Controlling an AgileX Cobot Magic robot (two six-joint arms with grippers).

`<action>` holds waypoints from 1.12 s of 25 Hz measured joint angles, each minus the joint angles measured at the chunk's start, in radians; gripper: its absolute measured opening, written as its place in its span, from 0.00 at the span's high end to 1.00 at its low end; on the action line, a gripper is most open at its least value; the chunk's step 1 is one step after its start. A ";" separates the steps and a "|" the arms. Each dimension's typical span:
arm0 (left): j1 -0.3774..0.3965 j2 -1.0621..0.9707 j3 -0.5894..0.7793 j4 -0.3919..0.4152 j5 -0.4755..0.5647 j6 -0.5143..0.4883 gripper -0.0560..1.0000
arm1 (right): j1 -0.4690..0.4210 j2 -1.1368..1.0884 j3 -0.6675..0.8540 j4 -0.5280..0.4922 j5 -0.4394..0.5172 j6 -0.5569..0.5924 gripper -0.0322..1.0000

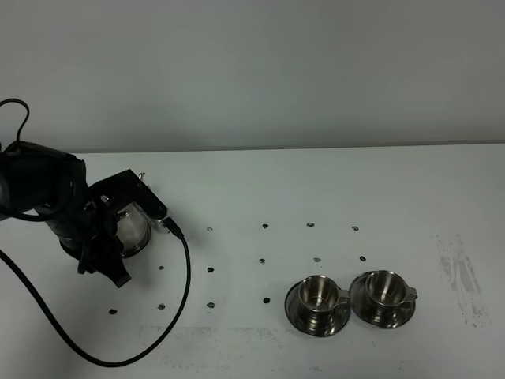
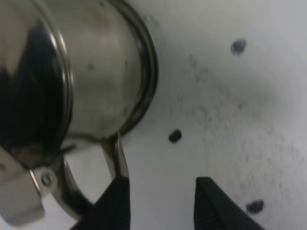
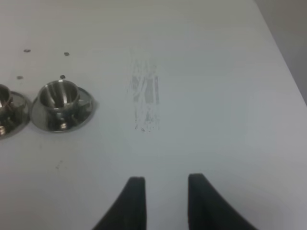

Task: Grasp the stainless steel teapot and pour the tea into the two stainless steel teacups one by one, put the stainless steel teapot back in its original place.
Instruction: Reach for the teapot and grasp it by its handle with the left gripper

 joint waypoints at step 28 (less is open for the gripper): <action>0.131 -0.135 -0.164 -0.178 0.256 -0.199 0.58 | 0.000 0.000 0.000 0.000 0.000 0.000 0.74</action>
